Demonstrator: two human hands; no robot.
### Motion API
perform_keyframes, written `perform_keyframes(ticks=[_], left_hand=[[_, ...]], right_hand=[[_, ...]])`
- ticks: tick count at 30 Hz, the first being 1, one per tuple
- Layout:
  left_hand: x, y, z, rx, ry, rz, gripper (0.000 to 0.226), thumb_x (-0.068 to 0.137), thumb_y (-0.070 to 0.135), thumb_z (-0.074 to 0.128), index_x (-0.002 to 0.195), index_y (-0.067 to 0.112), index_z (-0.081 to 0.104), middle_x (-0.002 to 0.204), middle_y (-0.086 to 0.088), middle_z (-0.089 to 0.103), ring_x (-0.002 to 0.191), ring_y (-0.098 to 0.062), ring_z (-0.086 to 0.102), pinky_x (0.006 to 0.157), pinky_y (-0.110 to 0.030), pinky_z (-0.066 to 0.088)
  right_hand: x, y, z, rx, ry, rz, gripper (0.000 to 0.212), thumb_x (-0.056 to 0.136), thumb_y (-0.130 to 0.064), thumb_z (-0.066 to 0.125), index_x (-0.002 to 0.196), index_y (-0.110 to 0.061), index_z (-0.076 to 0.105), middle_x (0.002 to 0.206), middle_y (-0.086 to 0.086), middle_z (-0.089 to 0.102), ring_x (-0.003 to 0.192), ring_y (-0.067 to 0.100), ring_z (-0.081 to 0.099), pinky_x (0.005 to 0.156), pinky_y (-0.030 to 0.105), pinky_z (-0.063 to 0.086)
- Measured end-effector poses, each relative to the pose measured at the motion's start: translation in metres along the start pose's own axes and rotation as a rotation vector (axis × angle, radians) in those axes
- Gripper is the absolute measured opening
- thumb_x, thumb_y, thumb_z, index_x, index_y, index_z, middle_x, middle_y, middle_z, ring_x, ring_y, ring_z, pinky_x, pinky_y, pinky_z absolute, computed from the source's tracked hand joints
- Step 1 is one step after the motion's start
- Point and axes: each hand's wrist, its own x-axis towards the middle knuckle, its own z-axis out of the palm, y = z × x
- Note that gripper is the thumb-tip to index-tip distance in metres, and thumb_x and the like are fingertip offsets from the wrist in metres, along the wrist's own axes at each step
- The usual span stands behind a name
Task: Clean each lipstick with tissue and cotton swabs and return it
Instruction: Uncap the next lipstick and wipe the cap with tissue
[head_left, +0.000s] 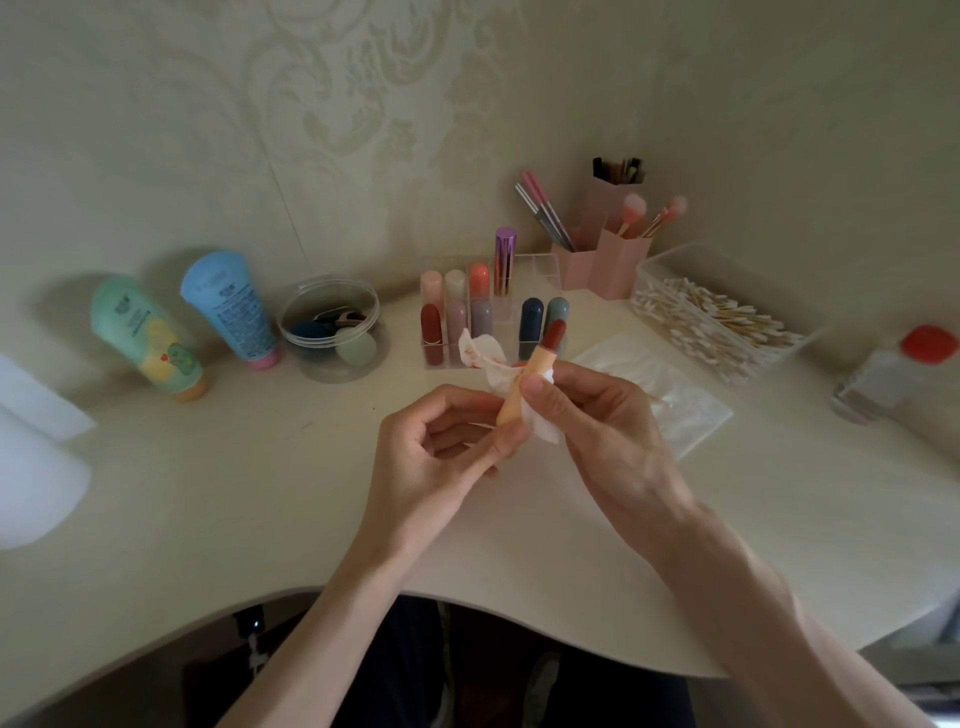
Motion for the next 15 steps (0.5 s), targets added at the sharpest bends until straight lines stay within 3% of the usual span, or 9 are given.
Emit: perform_keyframes(ticks=[2, 5, 10, 15], left_hand=[[0.0011, -0.0004, 0.0008, -0.015, -0.065, 0.001, 0.023, 0.087, 0.011, 0.078, 0.109, 0.004, 0.074, 0.094, -0.012, 0.079, 0.080, -0.031, 0.077, 0.062, -0.030, 0.058], [0.0012, -0.0030, 0.0012, -0.005, -0.027, 0.010, 0.020, 0.085, 0.009, 0.079, 0.104, 0.004, 0.076, 0.089, -0.012, 0.079, 0.073, -0.029, 0.076, 0.061, -0.029, 0.058], [0.0008, -0.0059, -0.0023, 0.071, 0.067, 0.044, 0.026, 0.069, 0.015, 0.091, 0.089, 0.009, 0.075, 0.083, -0.007, 0.079, 0.069, -0.020, 0.073, 0.069, -0.027, 0.059], [0.0020, -0.0018, 0.0020, -0.047, -0.051, -0.039, 0.026, 0.085, 0.018, 0.075, 0.107, 0.004, 0.074, 0.089, -0.012, 0.079, 0.070, -0.030, 0.075, 0.065, -0.032, 0.061]], right_hand=[[0.0009, 0.0002, -0.0024, 0.015, 0.002, -0.001, 0.034, 0.100, -0.029, 0.069, 0.115, 0.001, 0.075, 0.111, 0.028, 0.074, 0.103, 0.041, 0.069, 0.092, 0.050, 0.048], [0.0000, 0.0006, -0.0018, -0.005, 0.007, -0.014, 0.030, 0.101, -0.025, 0.068, 0.115, 0.001, 0.075, 0.107, 0.031, 0.074, 0.094, 0.035, 0.069, 0.085, 0.047, 0.050], [-0.0012, -0.0006, 0.0044, -0.076, 0.029, -0.014, 0.029, 0.093, -0.024, 0.073, 0.114, -0.003, 0.078, 0.109, 0.015, 0.079, 0.110, 0.032, 0.074, 0.105, 0.047, 0.056], [-0.0012, -0.0025, -0.0002, -0.071, 0.033, -0.010, 0.030, 0.097, -0.027, 0.072, 0.115, -0.004, 0.077, 0.107, 0.019, 0.078, 0.105, 0.038, 0.073, 0.097, 0.049, 0.055]])
